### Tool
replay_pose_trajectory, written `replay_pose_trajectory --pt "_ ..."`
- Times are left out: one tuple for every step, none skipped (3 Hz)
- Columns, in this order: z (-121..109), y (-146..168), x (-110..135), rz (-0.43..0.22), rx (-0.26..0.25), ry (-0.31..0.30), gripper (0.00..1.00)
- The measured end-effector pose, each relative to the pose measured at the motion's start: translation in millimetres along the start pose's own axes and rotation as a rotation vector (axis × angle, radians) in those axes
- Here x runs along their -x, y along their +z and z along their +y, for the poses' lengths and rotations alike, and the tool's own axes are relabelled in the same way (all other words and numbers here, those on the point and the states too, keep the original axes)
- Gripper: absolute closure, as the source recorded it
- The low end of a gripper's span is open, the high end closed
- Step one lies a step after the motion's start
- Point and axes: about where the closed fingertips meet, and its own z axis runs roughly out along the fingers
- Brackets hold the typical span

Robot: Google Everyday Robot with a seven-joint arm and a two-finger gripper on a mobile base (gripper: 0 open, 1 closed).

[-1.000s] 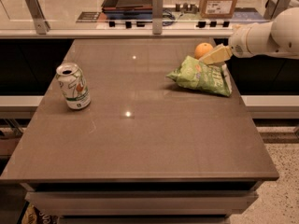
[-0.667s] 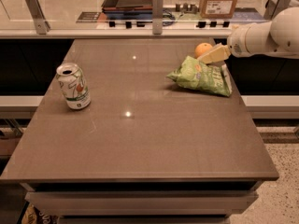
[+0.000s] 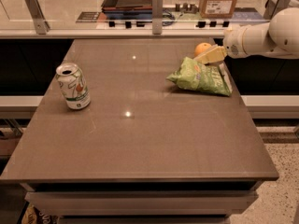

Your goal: Move orange near 7up can

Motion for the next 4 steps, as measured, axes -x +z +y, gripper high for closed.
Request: replay_pose_trajectory --pt "3.6 10.3 -2.8 -0.008 0.047 0.029 0.00" --pt "6.7 20.4 -5.8 -0.013 0.089 0.051 0.00" --pt "8.2 22.6 -5.8 -0.012 0.093 0.050 0.17" --pt "10.4 25.9 -6.1 -0.011 0.098 0.051 0.42"
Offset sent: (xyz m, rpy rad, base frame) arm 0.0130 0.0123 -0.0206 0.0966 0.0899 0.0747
